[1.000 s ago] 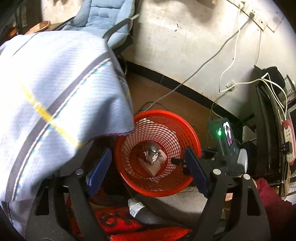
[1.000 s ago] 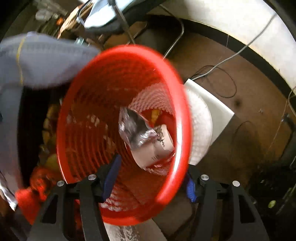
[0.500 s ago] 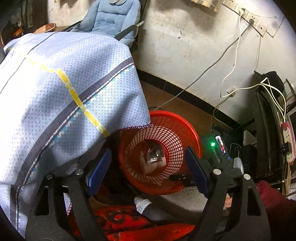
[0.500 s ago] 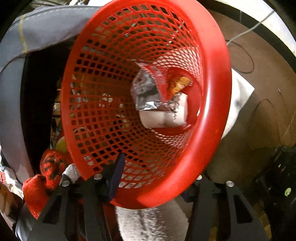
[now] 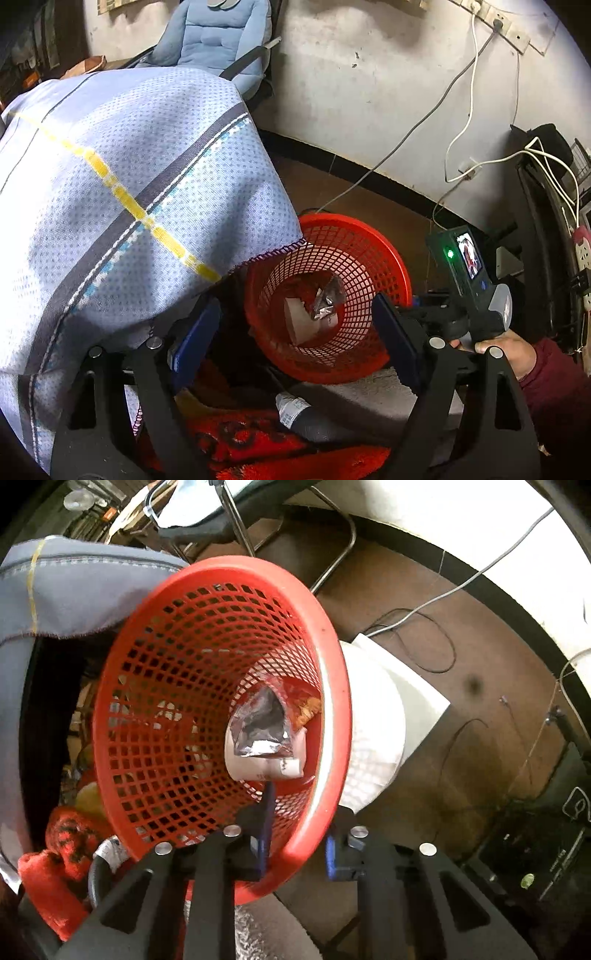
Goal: Collect trash
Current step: 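Open the right tool to drop the paper cup into the red basket, then return to the table while the right tool grasps the clear plastic cup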
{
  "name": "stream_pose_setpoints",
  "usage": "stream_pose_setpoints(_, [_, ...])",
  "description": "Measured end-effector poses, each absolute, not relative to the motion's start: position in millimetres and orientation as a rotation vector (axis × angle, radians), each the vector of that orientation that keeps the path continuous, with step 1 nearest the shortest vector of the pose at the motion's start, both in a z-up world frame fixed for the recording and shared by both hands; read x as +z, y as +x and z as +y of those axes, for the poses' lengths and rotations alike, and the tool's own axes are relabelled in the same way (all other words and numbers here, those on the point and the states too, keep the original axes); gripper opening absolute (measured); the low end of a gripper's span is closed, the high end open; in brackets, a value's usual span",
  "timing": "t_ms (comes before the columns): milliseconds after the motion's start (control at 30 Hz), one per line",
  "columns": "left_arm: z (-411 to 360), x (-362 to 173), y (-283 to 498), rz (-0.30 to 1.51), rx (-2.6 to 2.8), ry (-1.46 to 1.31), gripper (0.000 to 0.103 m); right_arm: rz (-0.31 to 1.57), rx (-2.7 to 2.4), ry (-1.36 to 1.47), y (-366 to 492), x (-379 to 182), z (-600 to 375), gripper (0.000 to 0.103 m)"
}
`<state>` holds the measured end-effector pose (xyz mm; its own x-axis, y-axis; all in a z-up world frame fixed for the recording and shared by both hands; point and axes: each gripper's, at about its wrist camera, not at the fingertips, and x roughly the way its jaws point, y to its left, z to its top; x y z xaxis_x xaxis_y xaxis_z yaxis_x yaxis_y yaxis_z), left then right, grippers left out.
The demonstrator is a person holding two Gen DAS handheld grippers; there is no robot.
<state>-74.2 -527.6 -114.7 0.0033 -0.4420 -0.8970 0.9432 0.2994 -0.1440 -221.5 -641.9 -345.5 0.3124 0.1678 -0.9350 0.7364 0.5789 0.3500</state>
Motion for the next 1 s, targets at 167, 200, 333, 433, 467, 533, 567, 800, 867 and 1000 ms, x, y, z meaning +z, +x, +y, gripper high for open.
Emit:
stream_pose_setpoints(167, [-525,-114,-73,1.065,-1.204,0.598,0.082,1.285,-0.407,0.923,-224,-338,-644,0.019])
stream_pose_setpoints(200, [-525,-114,-73,1.066,-1.207,0.595,0.082,1.296,-0.397,0.945,-223,-341,-645,0.019])
stream_pose_setpoints(333, [-521,-114,-73,1.062,-1.214,0.593,0.082,1.269,-0.354,1.144,-237,-347,-664,0.020])
stream_pose_setpoints(433, [-518,-115,-75,1.058,-1.216,0.596,0.082,1.259,-0.288,1.249,-239,-350,-668,0.020])
stream_pose_setpoints(467, [-519,-114,-75,1.059,-1.215,0.595,0.081,1.262,-0.263,1.281,-238,-352,-669,0.020])
stream_pose_setpoints(533, [-519,-114,-75,1.061,-1.216,0.590,0.081,1.286,-0.278,1.251,-235,-355,-671,0.017])
stream_pose_setpoints(567, [-518,-113,-75,1.061,-1.217,0.589,0.082,1.306,-0.295,1.215,-231,-355,-671,0.016])
stream_pose_setpoints(800, [-519,-116,-80,1.038,-1.207,0.621,0.082,1.306,-0.291,1.193,-209,-356,-644,0.027])
stream_pose_setpoints(867, [-519,-116,-81,1.037,-1.205,0.624,0.082,1.309,-0.286,1.170,-204,-356,-639,0.030])
stream_pose_setpoints(1000, [-519,-114,-79,1.048,-1.206,0.607,0.083,1.331,-0.284,1.122,-206,-352,-637,0.062])
